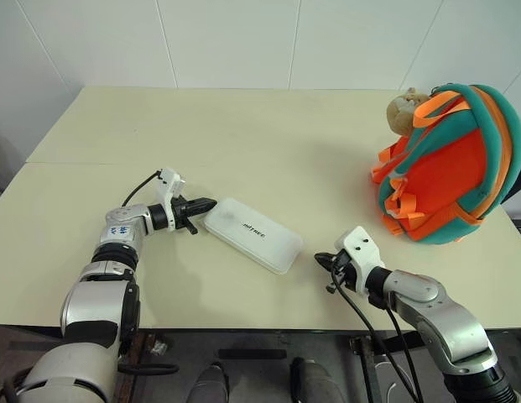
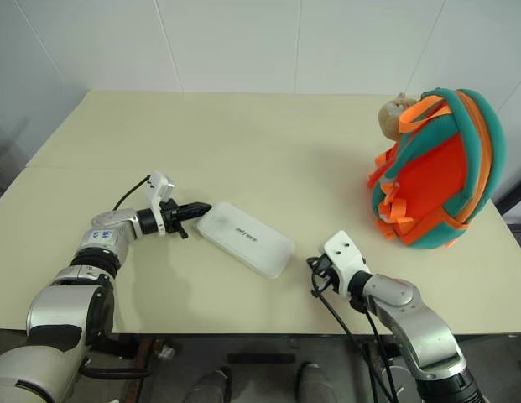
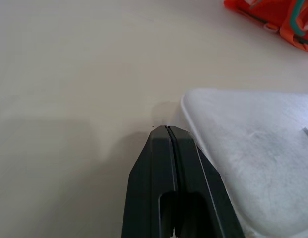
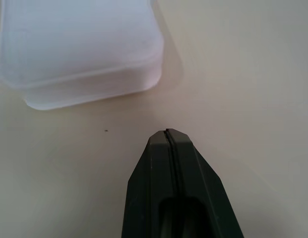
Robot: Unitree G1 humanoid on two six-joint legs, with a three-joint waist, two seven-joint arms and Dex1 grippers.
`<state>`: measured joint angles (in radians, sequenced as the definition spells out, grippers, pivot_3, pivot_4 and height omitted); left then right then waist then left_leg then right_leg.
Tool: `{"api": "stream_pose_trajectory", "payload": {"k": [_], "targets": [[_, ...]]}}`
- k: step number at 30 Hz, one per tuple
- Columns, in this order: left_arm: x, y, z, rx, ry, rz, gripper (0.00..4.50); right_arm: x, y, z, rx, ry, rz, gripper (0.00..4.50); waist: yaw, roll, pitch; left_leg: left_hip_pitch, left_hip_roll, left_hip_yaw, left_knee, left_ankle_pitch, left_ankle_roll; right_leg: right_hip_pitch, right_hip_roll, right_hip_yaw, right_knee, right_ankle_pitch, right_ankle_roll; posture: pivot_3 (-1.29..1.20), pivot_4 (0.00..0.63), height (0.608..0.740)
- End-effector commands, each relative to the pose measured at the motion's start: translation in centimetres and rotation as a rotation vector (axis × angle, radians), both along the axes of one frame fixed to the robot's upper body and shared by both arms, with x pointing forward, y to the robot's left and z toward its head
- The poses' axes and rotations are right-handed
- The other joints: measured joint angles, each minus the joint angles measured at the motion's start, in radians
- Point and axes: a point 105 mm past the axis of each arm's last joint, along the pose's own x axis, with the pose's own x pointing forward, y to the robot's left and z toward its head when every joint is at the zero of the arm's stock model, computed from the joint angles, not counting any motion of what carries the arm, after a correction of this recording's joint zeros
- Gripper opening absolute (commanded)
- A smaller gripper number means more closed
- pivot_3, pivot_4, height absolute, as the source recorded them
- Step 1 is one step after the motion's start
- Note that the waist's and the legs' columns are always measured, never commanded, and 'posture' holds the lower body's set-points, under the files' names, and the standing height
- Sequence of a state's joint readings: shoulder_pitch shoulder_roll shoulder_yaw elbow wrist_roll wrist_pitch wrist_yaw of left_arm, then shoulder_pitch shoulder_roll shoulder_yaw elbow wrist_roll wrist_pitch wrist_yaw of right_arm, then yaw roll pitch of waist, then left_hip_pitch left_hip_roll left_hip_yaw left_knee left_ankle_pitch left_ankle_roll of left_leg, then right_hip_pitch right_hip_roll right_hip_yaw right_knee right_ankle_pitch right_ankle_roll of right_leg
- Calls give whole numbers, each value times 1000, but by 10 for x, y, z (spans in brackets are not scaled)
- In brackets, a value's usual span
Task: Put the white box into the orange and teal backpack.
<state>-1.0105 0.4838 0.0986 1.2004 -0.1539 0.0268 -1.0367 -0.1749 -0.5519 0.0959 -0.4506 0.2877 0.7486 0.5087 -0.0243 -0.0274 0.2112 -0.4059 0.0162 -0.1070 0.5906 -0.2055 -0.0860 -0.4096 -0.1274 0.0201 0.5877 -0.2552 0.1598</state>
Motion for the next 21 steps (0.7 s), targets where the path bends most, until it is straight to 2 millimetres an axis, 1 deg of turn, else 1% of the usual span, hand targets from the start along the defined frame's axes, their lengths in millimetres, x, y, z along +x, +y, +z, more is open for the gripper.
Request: {"api": "stream_pose_trajectory", "payload": {"k": [1,6,10,14,21], "targets": [[5,-1,6,-4,27,23,14,-2,7,13,6,-50,23,0,0,0,0,0,0,0,0,0,0,0,0,0,0,0,0,0,150,740],[5,-9,8,-16,34,-6,14,-4,14,14,15,-25,57,0,0,0,0,0,0,0,0,0,0,0,0,0,0,0,0,0,150,740],[5,-11,8,-14,39,-17,14,-5,19,13,9,-9,91,0,0,0,0,0,0,0,0,0,0,0,0,0,0,0,0,0,150,740],[0,-13,3,3,59,-58,14,-7,26,15,1,-8,140,0,0,0,0,0,0,0,0,0,0,0,0,0,0,0,0,0,150,740],[-11,-12,-4,50,112,-147,14,-7,27,19,-8,-8,168,0,0,0,0,0,0,0,0,0,0,0,0,0,0,0,0,0,150,740]]}}
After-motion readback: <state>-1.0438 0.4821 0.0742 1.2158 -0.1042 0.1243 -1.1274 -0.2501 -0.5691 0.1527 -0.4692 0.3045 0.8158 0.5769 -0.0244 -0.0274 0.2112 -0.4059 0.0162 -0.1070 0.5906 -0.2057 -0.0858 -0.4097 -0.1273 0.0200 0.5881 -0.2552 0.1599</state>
